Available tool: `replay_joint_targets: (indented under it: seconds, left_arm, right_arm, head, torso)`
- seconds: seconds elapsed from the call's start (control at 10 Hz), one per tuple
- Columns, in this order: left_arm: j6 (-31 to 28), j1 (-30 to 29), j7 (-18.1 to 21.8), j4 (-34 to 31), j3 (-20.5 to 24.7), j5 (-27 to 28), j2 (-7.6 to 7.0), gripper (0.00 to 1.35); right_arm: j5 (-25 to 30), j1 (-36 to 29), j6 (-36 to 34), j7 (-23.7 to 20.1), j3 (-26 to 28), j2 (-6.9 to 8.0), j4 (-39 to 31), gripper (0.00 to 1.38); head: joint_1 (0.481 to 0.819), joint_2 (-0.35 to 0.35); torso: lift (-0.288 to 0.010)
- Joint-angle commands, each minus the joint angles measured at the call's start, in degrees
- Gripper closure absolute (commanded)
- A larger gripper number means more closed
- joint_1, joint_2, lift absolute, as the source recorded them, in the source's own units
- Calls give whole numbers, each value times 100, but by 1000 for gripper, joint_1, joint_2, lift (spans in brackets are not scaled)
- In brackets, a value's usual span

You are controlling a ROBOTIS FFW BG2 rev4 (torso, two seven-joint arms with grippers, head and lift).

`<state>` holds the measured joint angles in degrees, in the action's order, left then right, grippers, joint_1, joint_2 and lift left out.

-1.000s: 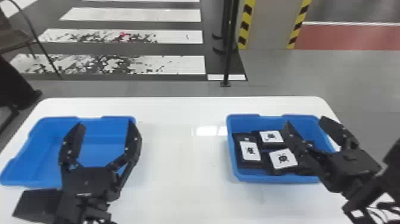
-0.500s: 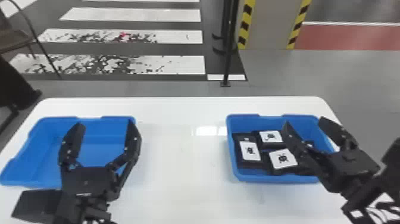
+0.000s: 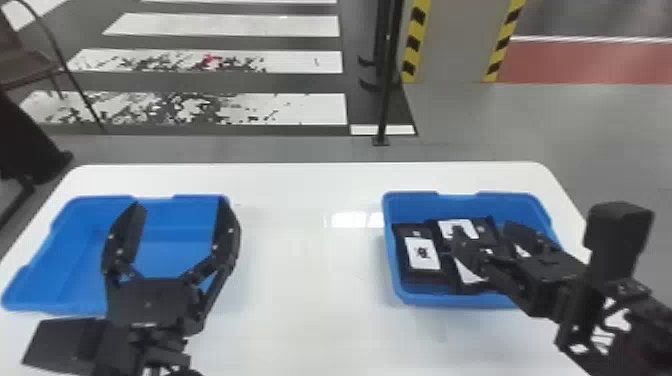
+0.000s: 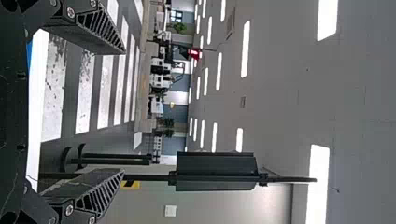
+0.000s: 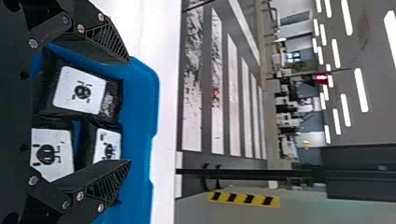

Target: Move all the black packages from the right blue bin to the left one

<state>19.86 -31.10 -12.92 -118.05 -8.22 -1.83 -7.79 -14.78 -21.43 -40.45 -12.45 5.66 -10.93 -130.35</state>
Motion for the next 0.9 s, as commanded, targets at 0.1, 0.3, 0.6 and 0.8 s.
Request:
replay_joint_targets:
  seconds: [0.1, 0.3, 0.6, 0.8]
  left_arm:
    - [53, 17, 0, 0, -24, 0, -4, 151]
    - [67, 2, 0, 0, -13, 0, -4, 151]
    - [137, 17, 0, 42, -35, 11, -4, 151]
    - [306, 17, 0, 70, -35, 0, -4, 147]
  right_arm:
    - [84, 695, -820, -135, -258, -84, 752, 295]
    - [84, 1018, -820, -179, -532, -128, 1202, 295]
    - [175, 1482, -834, -179, -783, -137, 1821, 320]
    - [175, 1665, -834, -179, -840, -137, 2060, 334]
  head:
    - [695, -9]
    - [695, 2]
    - [695, 27]
    - [695, 26]
  torso:
    - [-154]
    - [-154]
    - [-154]
    - [-154]
